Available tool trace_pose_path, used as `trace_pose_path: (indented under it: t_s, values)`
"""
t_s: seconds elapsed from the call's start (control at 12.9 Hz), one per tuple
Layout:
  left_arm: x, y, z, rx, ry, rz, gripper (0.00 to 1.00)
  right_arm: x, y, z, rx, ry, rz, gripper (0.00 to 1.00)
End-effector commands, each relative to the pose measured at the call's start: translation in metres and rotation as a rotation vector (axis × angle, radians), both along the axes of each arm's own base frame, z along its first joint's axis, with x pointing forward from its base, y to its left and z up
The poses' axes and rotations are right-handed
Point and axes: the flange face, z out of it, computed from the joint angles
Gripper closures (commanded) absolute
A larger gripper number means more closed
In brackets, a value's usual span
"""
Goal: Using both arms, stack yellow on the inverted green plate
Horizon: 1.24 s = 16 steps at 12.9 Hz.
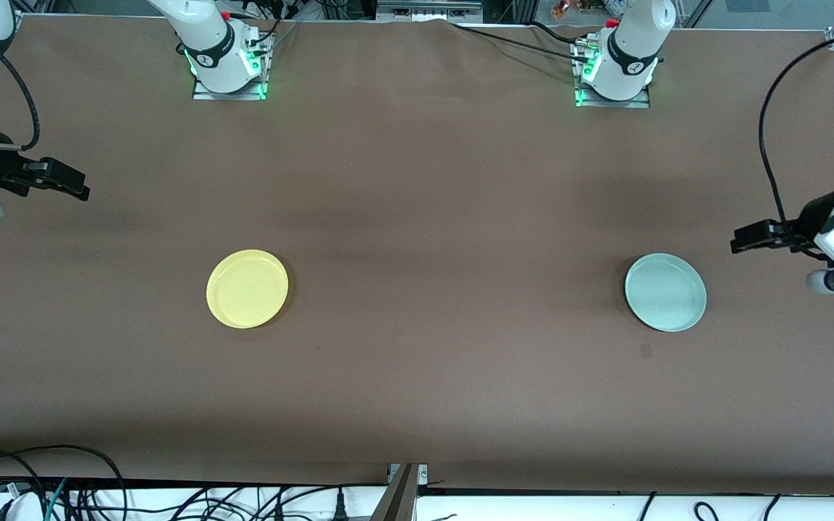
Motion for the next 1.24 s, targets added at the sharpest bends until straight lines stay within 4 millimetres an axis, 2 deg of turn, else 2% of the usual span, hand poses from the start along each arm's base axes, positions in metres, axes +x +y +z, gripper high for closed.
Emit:
trace_pose_path:
  t_s: [0.0, 0.23, 0.39, 0.46, 0.62, 0.85, 0.93, 1.16]
  values:
    - [0.008, 0.026, -0.016, -0.036, -0.002, -0.048, 0.00, 0.001, 0.001, 0.004, 0.011, 0.004, 0.010, 0.00]
    - [0.011, 0.046, -0.041, -0.043, 0.034, -0.031, 0.00, 0.001, 0.001, 0.004, 0.011, 0.004, 0.012, 0.00]
    - [0.014, 0.056, -0.050, -0.042, 0.027, -0.022, 0.00, 0.001, 0.001, 0.004, 0.009, 0.004, 0.012, 0.00]
    - [0.016, 0.062, -0.064, -0.038, 0.030, -0.040, 0.00, 0.001, 0.001, 0.004, 0.009, 0.004, 0.012, 0.00]
    - [0.021, 0.099, -0.093, -0.057, 0.003, -0.067, 0.00, 0.001, 0.001, 0.003, 0.011, 0.007, 0.012, 0.00]
    - [0.021, 0.149, -0.150, -0.158, -0.010, -0.061, 0.00, 0.001, 0.001, 0.004, 0.011, 0.002, 0.010, 0.00]
    - [0.021, 0.159, -0.168, -0.186, -0.015, -0.062, 0.00, 0.001, 0.001, 0.003, 0.011, 0.005, 0.010, 0.00]
    - [0.010, 0.168, -0.203, -0.209, -0.004, -0.031, 0.00, 0.001, 0.001, 0.003, 0.011, 0.005, 0.010, 0.00]
